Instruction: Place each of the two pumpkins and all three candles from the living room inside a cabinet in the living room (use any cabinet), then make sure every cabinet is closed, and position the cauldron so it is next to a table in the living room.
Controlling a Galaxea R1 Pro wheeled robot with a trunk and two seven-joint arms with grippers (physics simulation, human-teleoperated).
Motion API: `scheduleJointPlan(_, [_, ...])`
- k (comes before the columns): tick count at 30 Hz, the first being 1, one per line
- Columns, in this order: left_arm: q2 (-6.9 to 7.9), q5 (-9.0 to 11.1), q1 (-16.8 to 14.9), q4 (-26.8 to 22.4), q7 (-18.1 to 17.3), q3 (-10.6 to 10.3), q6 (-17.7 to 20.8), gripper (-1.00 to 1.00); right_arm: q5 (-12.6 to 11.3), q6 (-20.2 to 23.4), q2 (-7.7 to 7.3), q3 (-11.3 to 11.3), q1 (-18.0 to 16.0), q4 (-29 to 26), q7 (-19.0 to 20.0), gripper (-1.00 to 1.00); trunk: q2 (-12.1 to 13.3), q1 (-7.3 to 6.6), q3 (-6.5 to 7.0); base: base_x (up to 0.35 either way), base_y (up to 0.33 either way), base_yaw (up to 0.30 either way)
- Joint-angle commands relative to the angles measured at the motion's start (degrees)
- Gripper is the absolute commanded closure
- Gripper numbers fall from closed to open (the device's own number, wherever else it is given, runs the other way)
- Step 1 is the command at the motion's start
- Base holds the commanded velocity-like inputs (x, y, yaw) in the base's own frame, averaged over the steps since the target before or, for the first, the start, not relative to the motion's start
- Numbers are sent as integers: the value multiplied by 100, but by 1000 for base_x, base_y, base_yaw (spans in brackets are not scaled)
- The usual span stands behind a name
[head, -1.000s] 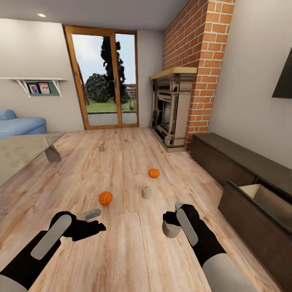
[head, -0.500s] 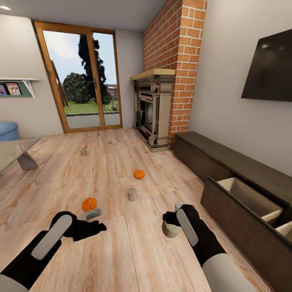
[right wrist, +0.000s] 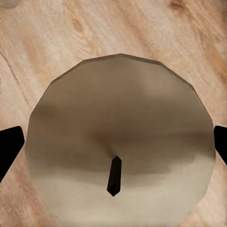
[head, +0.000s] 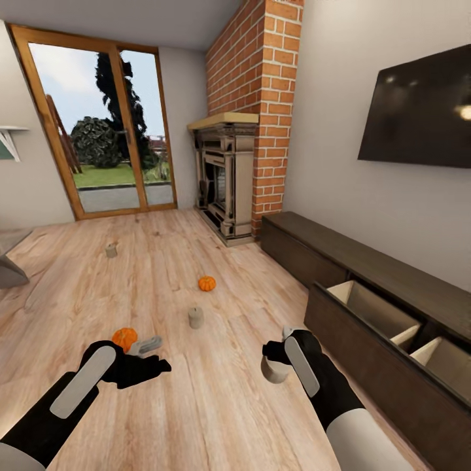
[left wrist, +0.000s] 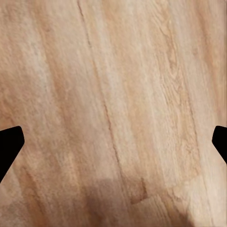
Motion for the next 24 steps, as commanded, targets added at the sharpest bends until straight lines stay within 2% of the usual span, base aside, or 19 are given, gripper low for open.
scheduleJointPlan(1, [5,58,-5,-6,60,-11,-3,-100,-63,10,-5,9,-3,-6,-61,100,39,-24,12,0,0,-20])
scheduleJointPlan(5, [5,58,-5,-6,60,-14,-3,-100,-61,10,8,9,-3,-8,-61,100,199,-111,84,0,0,-7])
scheduleJointPlan(9, [5,60,-5,-12,60,-7,-1,-100,-59,10,24,10,-3,-8,-67,100,199,-111,84,0,0,67])
scheduleJointPlan(13, [5,63,-5,-13,63,-38,-8,-100,-62,10,-5,9,-3,-8,-63,100,199,-111,84,6,0,228])
scheduleJointPlan(16, [5,60,-5,-11,67,-56,-11,-100,-61,10,-16,9,-3,-8,-62,100,199,-111,84,186,0,153])
scheduleJointPlan(24, [2,59,-5,-6,76,-67,-12,-100,-40,2,-17,29,-3,-33,-82,100,199,-111,84,304,-50,20])
